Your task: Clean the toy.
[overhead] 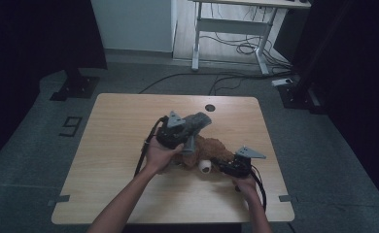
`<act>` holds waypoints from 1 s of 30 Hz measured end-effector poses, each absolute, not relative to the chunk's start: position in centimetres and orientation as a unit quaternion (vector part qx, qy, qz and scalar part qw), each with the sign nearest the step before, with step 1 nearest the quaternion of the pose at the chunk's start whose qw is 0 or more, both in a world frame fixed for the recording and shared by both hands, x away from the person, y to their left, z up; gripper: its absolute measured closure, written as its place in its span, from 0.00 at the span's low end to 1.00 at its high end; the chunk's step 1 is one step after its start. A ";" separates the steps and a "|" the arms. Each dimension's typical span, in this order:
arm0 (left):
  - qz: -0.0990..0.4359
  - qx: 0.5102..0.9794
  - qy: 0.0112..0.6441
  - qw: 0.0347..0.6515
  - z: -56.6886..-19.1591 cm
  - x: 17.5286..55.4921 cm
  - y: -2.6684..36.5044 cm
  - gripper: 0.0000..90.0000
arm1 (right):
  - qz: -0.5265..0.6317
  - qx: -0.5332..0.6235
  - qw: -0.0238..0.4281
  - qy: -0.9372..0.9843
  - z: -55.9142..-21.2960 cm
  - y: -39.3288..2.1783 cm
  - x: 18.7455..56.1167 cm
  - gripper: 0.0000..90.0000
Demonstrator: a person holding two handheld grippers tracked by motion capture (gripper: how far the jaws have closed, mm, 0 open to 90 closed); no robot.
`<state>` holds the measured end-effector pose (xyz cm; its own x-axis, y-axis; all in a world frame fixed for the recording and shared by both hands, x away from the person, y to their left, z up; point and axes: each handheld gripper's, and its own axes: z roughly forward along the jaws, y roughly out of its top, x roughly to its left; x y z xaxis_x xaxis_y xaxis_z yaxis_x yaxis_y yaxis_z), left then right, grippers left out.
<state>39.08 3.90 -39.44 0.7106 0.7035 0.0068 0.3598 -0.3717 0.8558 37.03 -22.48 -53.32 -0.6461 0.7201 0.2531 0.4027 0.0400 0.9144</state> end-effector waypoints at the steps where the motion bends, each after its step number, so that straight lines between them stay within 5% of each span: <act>1: 0.189 0.811 0.324 0.450 -39.5 39.1 3.3 0.86 | 0.568 0.396 0.139 0.708 -53.3 -22.5 37.0 0.48; 11: 0.123 0.845 0.316 0.414 -43.7 39.4 -1.0 0.86 | 0.568 0.394 0.141 0.709 -53.4 -22.5 37.1 0.48; 30: 0.133 0.855 0.294 0.406 -44.5 37.9 -2.5 0.86 | 0.567 0.397 0.139 0.708 -53.5 -22.6 37.2 0.48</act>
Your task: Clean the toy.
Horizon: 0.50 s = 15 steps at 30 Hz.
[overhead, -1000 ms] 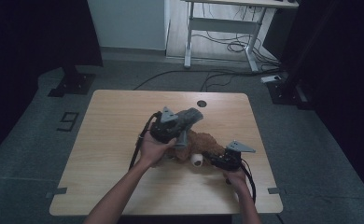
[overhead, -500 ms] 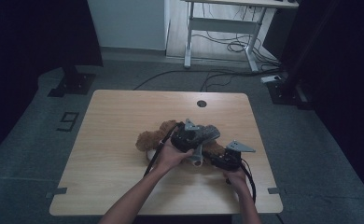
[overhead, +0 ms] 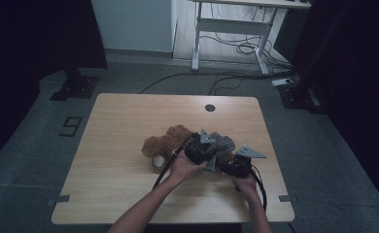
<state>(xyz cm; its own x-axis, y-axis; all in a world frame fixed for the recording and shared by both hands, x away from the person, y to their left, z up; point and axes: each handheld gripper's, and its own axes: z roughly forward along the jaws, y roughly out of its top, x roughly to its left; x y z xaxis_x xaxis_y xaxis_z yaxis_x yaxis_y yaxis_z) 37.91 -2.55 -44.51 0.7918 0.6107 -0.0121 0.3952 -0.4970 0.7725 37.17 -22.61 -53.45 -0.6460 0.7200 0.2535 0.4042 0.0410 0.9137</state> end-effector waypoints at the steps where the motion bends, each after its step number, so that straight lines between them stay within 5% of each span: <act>1: 0.136 0.854 0.298 0.406 -44.5 38.0 -2.2 0.86 | 0.567 0.396 0.140 0.708 -53.4 -22.6 37.2 0.48; 10: 0.144 0.828 0.347 0.417 -43.8 38.8 2.7 0.86 | 0.568 0.394 0.141 0.709 -53.4 -22.5 37.2 0.48; 15: 0.140 0.827 0.335 0.430 -42.7 38.3 1.9 0.86 | 0.569 0.396 0.141 0.707 -53.4 -22.5 37.2 0.48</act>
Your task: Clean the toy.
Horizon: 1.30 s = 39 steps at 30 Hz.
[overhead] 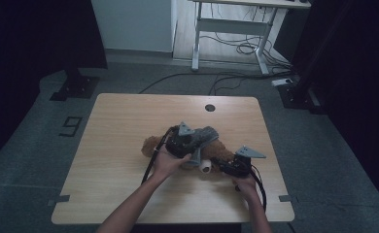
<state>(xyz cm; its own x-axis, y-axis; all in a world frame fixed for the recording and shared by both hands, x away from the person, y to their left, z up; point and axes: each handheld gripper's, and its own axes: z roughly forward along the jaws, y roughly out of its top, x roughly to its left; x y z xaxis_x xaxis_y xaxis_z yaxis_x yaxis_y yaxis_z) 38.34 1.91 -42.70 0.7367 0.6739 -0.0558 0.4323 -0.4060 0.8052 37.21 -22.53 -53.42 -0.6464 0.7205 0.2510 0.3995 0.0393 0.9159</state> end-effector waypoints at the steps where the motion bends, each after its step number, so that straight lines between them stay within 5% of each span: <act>1: 0.139 0.830 0.327 0.430 -42.6 38.2 1.3 0.86 | 0.569 0.398 0.140 0.706 -53.4 -22.5 37.2 0.48; 12: 0.123 0.858 0.287 0.407 -44.5 37.7 -5.4 0.86 | 0.567 0.399 0.142 0.707 -53.5 -22.7 37.3 0.48; 20: 0.169 0.851 0.319 0.381 -44.6 38.4 -1.0 0.86 | 0.568 0.399 0.143 0.706 -53.5 -22.6 37.2 0.48; 28: 0.154 0.819 0.350 0.428 -44.3 38.1 4.4 0.86 | 0.569 0.395 0.143 0.707 -53.4 -22.4 37.2 0.48; 39: 0.175 0.788 0.421 0.414 -45.8 39.1 12.3 0.86 | 0.569 0.395 0.144 0.707 -53.4 -22.5 37.2 0.48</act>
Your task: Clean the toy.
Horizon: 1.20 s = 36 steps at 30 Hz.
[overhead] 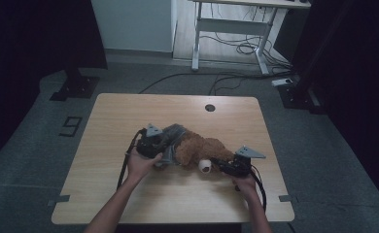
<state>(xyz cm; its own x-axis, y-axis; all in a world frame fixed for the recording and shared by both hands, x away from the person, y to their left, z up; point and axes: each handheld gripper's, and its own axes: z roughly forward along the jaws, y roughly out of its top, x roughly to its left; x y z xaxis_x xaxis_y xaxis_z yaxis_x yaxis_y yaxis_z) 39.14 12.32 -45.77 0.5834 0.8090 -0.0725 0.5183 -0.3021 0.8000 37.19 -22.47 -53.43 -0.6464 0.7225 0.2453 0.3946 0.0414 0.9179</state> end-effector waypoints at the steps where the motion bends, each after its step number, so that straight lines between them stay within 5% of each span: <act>1: 0.177 0.784 0.427 0.415 -46.0 39.1 13.1 0.86 | 0.569 0.395 0.144 0.707 -53.4 -22.5 37.2 0.48; 19: 0.167 0.749 0.484 0.420 -46.0 39.1 19.0 0.86 | 0.572 0.396 0.141 0.704 -53.5 -22.5 37.3 0.48; 28: 0.163 0.762 0.445 0.441 -41.4 40.5 15.3 0.86 | 0.573 0.396 0.143 0.704 -53.5 -22.6 37.3 0.48; 36: 0.133 0.785 0.426 0.429 -41.6 43.0 10.2 0.86 | 0.570 0.390 0.145 0.709 -53.4 -22.6 37.2 0.47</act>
<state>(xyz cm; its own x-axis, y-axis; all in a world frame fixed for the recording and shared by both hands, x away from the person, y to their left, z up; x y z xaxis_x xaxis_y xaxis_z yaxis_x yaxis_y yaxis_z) 42.95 10.24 -41.63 0.6022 0.7829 -0.1563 0.5541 -0.2689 0.7878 37.17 -22.60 -53.42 -0.6539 0.7179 0.2389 0.3871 0.0462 0.9209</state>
